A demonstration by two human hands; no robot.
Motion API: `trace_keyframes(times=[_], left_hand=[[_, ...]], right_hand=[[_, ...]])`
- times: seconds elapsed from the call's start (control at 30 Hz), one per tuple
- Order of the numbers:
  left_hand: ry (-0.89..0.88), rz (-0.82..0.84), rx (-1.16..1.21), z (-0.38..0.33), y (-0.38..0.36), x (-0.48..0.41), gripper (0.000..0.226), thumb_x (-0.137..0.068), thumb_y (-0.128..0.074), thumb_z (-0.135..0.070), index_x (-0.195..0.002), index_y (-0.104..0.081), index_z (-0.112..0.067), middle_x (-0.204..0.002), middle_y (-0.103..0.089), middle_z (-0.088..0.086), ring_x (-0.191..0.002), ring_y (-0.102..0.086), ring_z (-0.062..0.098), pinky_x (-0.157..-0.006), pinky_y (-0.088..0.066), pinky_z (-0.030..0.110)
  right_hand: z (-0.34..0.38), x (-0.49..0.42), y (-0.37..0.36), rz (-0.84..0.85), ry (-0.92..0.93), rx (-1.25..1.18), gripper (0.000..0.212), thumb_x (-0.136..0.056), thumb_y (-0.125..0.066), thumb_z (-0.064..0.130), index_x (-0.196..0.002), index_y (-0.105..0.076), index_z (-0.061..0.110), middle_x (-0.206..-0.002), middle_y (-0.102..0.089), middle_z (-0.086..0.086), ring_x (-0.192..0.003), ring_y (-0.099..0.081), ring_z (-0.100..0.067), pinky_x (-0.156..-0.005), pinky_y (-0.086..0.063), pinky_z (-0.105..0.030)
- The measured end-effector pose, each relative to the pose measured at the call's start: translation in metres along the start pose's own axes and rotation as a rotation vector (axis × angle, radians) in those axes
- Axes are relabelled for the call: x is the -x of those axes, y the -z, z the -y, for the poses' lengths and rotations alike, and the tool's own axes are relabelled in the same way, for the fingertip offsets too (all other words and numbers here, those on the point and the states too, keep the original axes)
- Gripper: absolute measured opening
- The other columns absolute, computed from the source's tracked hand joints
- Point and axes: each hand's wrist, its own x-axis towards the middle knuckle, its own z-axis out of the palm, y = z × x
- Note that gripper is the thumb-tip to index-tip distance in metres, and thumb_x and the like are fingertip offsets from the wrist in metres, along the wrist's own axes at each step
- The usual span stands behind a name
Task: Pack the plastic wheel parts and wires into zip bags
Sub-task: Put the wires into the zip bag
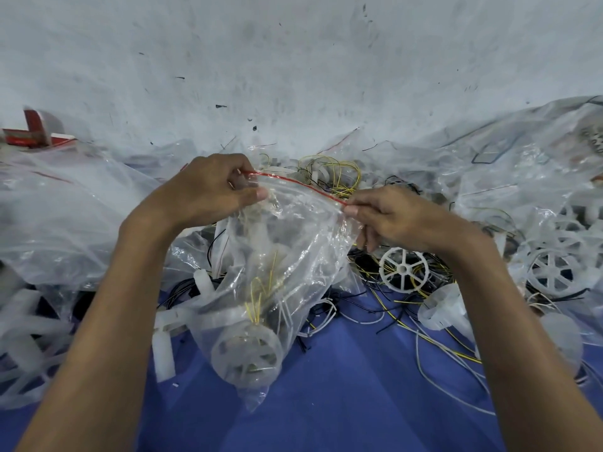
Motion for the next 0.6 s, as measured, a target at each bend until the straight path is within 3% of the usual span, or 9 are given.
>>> trace_keyframes(times=[0.1,0.2,0.27,0.33,0.4,0.5,0.6], left_hand=[[-0.016,-0.160,-0.039,-0.012,0.007,0.001,0.023,-0.074,-0.078,-0.032,-0.070,-0.056,-0.028,-0.071,-0.063,-0.010,-0.073,-0.062,0.006,-0.071,-0.046,0.015],[-0.187,-0.358,0.125,-0.040,0.019,0.012,0.028,-0.064,-0.082,-0.037,-0.067,-0.055,-0.030,-0.056,-0.059,-0.019,-0.053,-0.052,-0.008,-0.058,-0.040,0.008],[-0.361,-0.184,0.332,-0.064,0.022,0.024,0.024,-0.066,-0.077,-0.039,-0.077,-0.058,-0.031,-0.066,-0.064,-0.019,-0.059,-0.058,-0.006,-0.060,-0.045,0.009],[-0.453,0.235,0.432,-0.081,0.014,0.033,0.031,-0.072,-0.072,-0.040,-0.099,-0.059,-0.031,-0.085,-0.070,-0.014,-0.080,-0.066,0.000,-0.073,-0.050,0.014],[-0.421,0.543,0.418,-0.084,0.005,0.034,0.041,-0.079,-0.068,-0.041,-0.116,-0.054,-0.031,-0.106,-0.071,-0.011,-0.099,-0.065,0.005,-0.081,-0.049,0.017],[-0.254,0.552,0.257,-0.065,-0.006,0.022,0.042,-0.083,-0.062,-0.045,-0.122,-0.053,-0.032,-0.116,-0.066,-0.008,-0.106,-0.060,-0.001,-0.084,-0.046,0.009],[-0.074,0.575,-0.085,-0.040,-0.010,0.010,0.035,-0.088,-0.056,-0.044,-0.120,-0.053,-0.032,-0.114,-0.061,-0.012,-0.110,-0.057,0.006,-0.089,-0.043,0.021]], right_hand=[[0.002,0.001,-0.002,-0.020,0.050,-0.051,0.019,-0.096,-0.047,0.008,-0.108,-0.051,0.022,-0.061,-0.065,0.006,-0.055,-0.065,-0.005,-0.052,-0.041,-0.007],[0.006,-0.004,-0.004,-0.081,0.113,-0.032,0.022,-0.092,-0.055,0.008,-0.107,-0.052,0.024,-0.081,-0.069,0.002,-0.070,-0.066,-0.007,-0.066,-0.046,-0.012],[0.006,-0.007,-0.003,-0.188,0.145,0.029,0.011,-0.087,-0.061,0.006,-0.095,-0.058,0.013,-0.083,-0.065,0.003,-0.073,-0.061,-0.005,-0.075,-0.048,-0.018],[-0.001,-0.008,-0.001,-0.256,0.188,0.172,0.011,-0.084,-0.061,0.004,-0.094,-0.061,-0.001,-0.080,-0.063,-0.001,-0.070,-0.056,-0.010,-0.069,-0.045,-0.014],[-0.010,-0.006,-0.001,-0.252,0.182,0.266,0.012,-0.083,-0.063,0.003,-0.094,-0.065,0.000,-0.077,-0.064,-0.001,-0.069,-0.057,-0.014,-0.066,-0.044,-0.014],[-0.021,-0.004,-0.001,-0.205,0.121,0.314,0.011,-0.087,-0.062,0.010,-0.087,-0.069,0.003,-0.086,-0.069,-0.006,-0.080,-0.062,-0.020,-0.078,-0.047,-0.031],[-0.025,0.000,0.003,-0.056,0.033,0.274,0.019,-0.093,-0.052,0.008,-0.099,-0.070,0.005,-0.109,-0.067,-0.009,-0.098,-0.061,-0.023,-0.089,-0.047,-0.031]])
